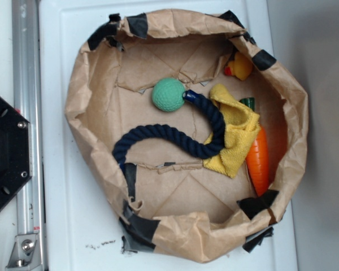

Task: Grab the blue rope.

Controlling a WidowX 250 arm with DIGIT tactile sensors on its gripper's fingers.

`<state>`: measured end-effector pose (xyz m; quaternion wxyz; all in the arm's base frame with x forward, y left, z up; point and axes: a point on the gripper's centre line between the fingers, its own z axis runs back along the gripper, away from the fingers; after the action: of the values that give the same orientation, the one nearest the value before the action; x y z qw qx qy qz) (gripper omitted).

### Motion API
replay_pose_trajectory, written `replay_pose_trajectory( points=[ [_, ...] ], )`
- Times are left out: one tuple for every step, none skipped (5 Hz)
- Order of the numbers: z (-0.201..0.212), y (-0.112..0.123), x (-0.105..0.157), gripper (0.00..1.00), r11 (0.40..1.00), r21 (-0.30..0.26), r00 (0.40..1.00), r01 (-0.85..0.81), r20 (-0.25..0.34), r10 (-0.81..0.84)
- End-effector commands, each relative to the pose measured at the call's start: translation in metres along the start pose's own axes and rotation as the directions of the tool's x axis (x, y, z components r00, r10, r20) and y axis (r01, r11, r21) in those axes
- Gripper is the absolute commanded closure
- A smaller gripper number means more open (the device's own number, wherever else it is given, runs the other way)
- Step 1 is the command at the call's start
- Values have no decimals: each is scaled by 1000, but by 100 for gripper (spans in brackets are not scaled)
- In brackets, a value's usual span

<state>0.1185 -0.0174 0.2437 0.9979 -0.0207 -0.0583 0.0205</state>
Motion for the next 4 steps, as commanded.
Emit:
replay_pose_trajectory(
  points=[
    [0, 0, 0, 0, 1000, 0, 1000, 0, 0, 0],
    [-33, 3, 47, 0, 998, 48, 998, -34, 54, 31],
    [-65, 3, 94, 0, 996, 81, 987, -49, 160, 35],
    [-120, 6, 135, 0, 995, 87, 985, 53, 160, -67]
  ],
)
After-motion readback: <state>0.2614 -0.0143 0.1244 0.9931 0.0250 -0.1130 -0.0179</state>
